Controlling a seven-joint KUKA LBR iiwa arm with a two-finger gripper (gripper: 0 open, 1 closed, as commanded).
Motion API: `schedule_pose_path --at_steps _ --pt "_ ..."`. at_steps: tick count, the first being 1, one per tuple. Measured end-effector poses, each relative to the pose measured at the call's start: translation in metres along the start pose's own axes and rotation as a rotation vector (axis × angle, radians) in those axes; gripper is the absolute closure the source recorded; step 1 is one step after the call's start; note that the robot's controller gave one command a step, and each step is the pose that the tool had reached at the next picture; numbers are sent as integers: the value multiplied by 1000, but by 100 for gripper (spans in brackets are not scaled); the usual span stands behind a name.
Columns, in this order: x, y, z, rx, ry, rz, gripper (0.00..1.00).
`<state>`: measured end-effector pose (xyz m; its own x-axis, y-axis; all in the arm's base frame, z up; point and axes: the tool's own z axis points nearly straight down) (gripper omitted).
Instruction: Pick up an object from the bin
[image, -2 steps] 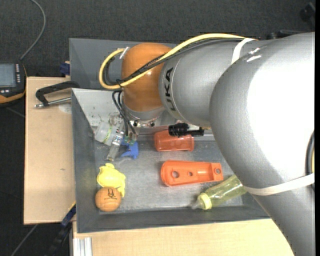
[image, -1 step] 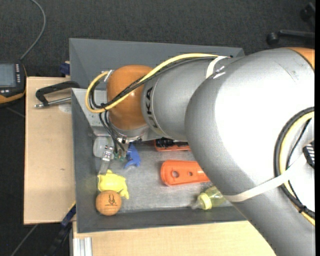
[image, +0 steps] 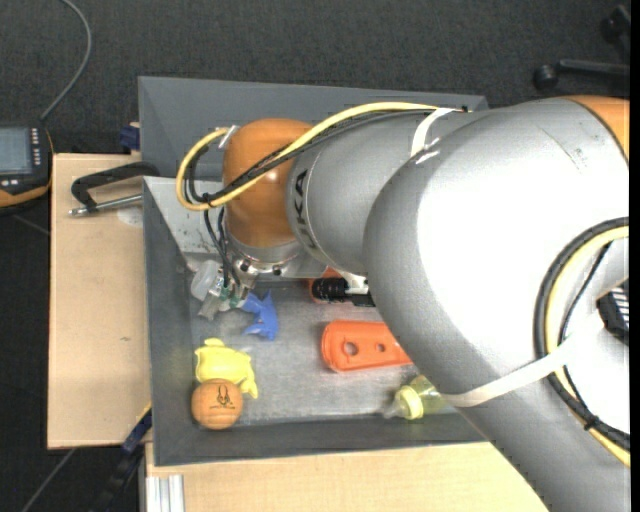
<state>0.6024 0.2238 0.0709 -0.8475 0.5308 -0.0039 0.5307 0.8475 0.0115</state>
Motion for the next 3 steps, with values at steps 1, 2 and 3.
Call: schedule_pose_path --at_steps 1,2,3 --pt "0 0 0 0 0 0 100" --pt "1 -1 -7 1 2 0 100" --pt "0 1 -16 -2 0 0 100"
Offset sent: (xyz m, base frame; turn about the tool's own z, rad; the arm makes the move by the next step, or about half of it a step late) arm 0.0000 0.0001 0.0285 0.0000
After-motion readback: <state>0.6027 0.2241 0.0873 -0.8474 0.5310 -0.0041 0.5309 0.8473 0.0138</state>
